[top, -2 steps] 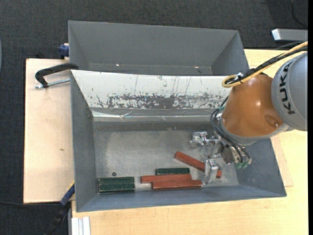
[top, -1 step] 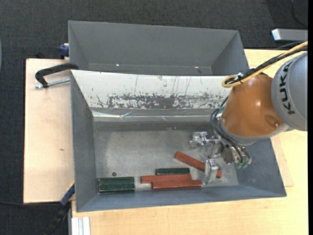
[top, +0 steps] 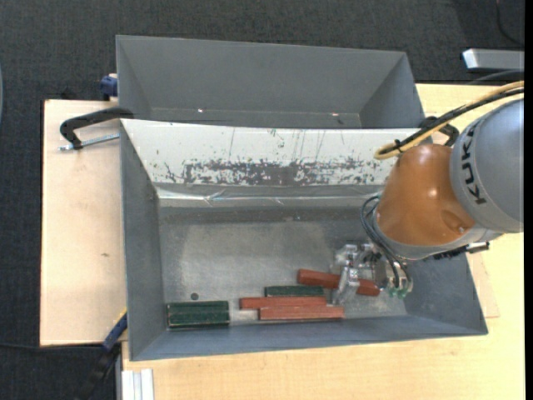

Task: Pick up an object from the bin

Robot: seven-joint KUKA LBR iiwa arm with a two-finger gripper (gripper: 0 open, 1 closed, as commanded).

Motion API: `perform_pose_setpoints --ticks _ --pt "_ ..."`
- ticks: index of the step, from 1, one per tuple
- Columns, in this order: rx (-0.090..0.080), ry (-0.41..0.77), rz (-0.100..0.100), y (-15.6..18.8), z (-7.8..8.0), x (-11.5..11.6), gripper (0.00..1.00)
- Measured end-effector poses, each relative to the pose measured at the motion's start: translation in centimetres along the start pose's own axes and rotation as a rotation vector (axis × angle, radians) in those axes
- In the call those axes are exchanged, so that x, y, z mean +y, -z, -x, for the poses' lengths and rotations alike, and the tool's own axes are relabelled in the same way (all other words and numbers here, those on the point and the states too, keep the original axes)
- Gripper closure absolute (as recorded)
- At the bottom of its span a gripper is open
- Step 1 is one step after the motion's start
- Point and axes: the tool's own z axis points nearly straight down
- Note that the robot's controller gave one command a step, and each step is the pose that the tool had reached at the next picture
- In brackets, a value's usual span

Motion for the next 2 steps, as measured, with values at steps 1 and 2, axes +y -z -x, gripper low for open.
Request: perform_pose_setpoints --ticks 1,2 --pt "0.0 0.0 0.0 0.0 0.0 0.0 1.0" --pt "-0.006 -0.021 0.0 13.6 3.8 0.2 1.0"
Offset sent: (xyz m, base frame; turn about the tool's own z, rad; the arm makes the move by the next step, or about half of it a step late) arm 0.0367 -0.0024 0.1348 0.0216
